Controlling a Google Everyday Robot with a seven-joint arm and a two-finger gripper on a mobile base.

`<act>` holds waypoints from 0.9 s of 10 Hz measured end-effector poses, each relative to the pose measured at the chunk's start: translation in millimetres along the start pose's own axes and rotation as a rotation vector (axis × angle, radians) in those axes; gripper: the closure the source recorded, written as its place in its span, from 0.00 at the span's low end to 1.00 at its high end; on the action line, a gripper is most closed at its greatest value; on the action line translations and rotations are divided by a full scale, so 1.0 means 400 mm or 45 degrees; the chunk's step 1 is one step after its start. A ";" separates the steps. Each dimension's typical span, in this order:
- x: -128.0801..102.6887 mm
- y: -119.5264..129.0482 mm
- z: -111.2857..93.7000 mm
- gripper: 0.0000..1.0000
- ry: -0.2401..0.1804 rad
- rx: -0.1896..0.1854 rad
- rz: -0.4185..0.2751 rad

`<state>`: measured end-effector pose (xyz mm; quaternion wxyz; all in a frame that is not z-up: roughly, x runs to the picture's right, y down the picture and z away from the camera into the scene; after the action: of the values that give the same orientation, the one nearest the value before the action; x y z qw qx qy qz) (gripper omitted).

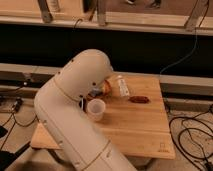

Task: Place the white sponge in the ceramic cup

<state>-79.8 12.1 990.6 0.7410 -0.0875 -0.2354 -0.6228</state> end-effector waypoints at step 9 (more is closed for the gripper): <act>-0.013 -0.047 0.033 0.93 -0.030 -0.029 -0.103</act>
<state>-101.8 18.4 996.6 0.7113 -0.0935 -0.2405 -0.6538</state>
